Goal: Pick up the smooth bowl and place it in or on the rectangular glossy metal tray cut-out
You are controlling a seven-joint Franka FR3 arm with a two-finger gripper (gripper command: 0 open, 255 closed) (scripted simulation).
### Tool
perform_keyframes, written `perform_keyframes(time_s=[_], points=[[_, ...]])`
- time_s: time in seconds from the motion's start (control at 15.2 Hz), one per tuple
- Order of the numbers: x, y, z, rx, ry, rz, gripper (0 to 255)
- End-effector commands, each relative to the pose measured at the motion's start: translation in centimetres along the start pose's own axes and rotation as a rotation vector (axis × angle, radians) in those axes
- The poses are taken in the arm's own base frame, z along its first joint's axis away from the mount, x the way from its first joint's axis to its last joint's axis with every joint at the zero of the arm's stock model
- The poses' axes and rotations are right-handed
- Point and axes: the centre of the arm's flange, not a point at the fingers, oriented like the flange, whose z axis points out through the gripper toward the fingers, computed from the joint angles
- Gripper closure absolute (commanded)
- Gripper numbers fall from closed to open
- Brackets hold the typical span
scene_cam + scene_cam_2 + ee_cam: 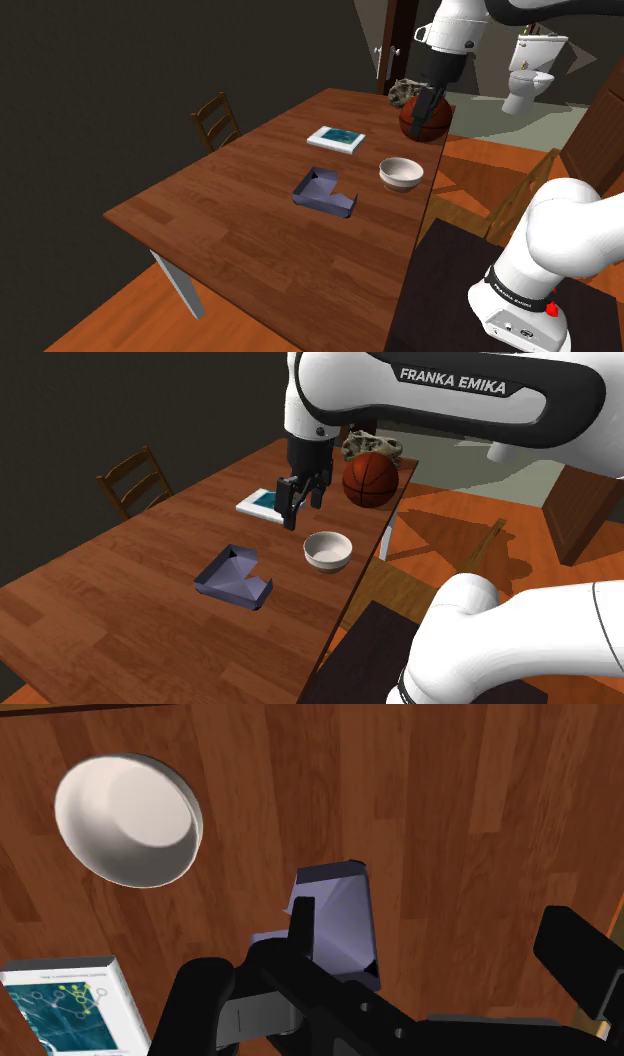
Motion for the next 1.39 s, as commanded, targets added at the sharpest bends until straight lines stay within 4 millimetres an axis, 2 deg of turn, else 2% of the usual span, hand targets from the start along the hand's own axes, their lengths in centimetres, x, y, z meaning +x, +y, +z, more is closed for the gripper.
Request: perform_keyframes(time_s=[0.0,0.66,1.32], points=[[0.0,0.0,0.0,0.0,0.0,0.0,0],[2.5,5.6,11.2,-0.086,-0.054,-0.053,0],[4.8,11.9,22.0,-0.172,-0.109,-0.106,0]])
